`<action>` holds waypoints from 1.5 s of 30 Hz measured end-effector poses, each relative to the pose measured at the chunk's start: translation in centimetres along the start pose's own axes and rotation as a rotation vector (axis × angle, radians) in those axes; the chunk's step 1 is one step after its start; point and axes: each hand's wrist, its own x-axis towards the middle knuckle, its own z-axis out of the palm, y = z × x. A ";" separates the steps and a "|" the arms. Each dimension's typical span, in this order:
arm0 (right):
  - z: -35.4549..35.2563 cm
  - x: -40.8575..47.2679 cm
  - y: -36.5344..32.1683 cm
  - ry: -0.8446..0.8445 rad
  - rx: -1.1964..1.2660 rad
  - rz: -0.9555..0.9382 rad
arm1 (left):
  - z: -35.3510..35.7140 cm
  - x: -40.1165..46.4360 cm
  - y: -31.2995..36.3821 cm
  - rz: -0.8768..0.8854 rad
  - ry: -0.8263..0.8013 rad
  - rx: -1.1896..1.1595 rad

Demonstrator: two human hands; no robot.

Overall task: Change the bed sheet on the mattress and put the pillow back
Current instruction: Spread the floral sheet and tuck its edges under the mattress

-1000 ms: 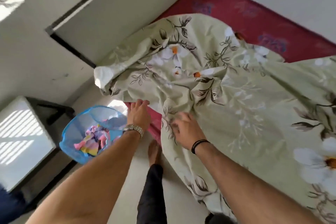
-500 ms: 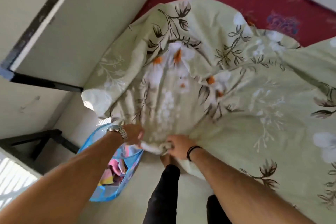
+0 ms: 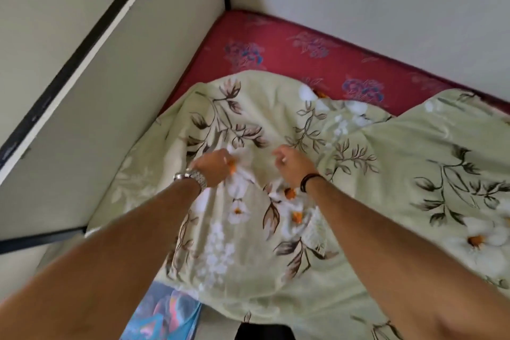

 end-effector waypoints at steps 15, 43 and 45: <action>-7.3 13.1 4.6 0.157 -0.338 -0.249 | -4.9 15.5 6.4 0.221 0.032 0.220; -24.8 19.4 -5.5 0.892 0.005 0.141 | -26.6 20.5 4.5 -0.139 0.777 -0.242; -26.5 20.2 -7.5 1.001 0.121 0.065 | -29.9 20.9 5.4 -0.145 0.876 -0.296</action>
